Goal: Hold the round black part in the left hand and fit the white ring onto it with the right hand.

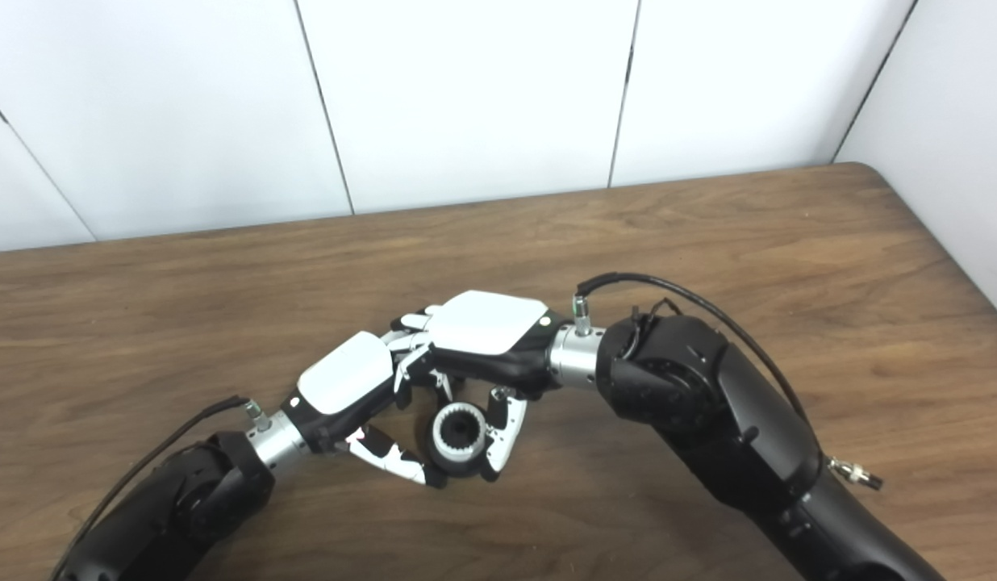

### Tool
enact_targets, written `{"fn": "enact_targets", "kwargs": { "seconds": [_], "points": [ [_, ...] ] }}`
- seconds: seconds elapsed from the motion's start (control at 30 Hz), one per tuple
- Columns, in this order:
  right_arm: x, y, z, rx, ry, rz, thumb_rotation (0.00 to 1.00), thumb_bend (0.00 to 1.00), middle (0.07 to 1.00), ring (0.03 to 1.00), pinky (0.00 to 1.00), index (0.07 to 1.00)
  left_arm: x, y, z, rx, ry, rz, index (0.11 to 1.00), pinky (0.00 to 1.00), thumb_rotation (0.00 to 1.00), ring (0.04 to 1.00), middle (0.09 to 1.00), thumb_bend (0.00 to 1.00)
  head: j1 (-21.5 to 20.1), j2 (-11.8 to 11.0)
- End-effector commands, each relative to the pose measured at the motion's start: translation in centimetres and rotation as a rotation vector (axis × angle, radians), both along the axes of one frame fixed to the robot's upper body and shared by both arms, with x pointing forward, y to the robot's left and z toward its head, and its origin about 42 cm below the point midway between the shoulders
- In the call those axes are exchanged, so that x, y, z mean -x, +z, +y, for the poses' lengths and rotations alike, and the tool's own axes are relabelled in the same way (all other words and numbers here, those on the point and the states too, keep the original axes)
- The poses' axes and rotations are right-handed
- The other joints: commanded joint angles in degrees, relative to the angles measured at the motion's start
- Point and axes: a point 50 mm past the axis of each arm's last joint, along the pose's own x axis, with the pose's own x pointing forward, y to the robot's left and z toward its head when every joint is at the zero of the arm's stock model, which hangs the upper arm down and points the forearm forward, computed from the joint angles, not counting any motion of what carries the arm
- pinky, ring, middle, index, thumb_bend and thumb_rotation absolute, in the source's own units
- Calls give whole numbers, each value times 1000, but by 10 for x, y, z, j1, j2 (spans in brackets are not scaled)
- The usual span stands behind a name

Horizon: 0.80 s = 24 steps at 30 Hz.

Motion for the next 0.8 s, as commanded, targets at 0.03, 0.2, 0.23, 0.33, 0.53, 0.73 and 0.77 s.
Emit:
{"fn": "enact_targets", "kwargs": {
  "seconds": [0.03, 0.2, 0.23, 0.33, 0.53, 0.73, 0.77],
  "points": [
    [-1, 19, -9, -114, -40, -82, 202, 1000, 1000, 1000, 1000, 807, 2, -10, 10, -76, -3, 20, 483, 1000, 52, 891, 725, 524, -2, -1],
    [-10, 2, -37, -230, -203, -65, 342, 877, 999, 1000, 1000, 884, 0, -10, 18, -82, 7, 15, 483, 1000, 52, 892, 717, 524, -2, -4],
    [-10, -3, -42, -237, -228, -59, 390, 821, 1000, 1000, 1000, 899, 0, -9, 20, -81, 9, 14, 483, 1000, 52, 887, 715, 524, -2, -4],
    [-9, -15, -52, -256, -283, -40, 469, 756, 999, 1000, 1000, 910, -1, -9, 25, -82, 14, 12, 483, 1000, 53, 884, 715, 524, -2, -5],
    [-2, -29, -62, -310, -360, -20, 519, 718, 1000, 1000, 1000, 900, -1, -8, 32, -79, 20, 16, 483, 1000, 52, 880, 709, 524, -5, -9],
    [4, -43, -70, -402, -436, -6, 560, 658, 1000, 1000, 927, 887, -2, -7, 39, -73, 32, 22, 483, 1000, 52, 880, 709, 524, -20, -17],
    [5, -46, -71, -414, -453, 2, 572, 641, 1000, 1000, 924, 888, -2, -7, 41, -70, 36, 21, 483, 1000, 52, 880, 709, 524, -23, -19]
  ]
}}
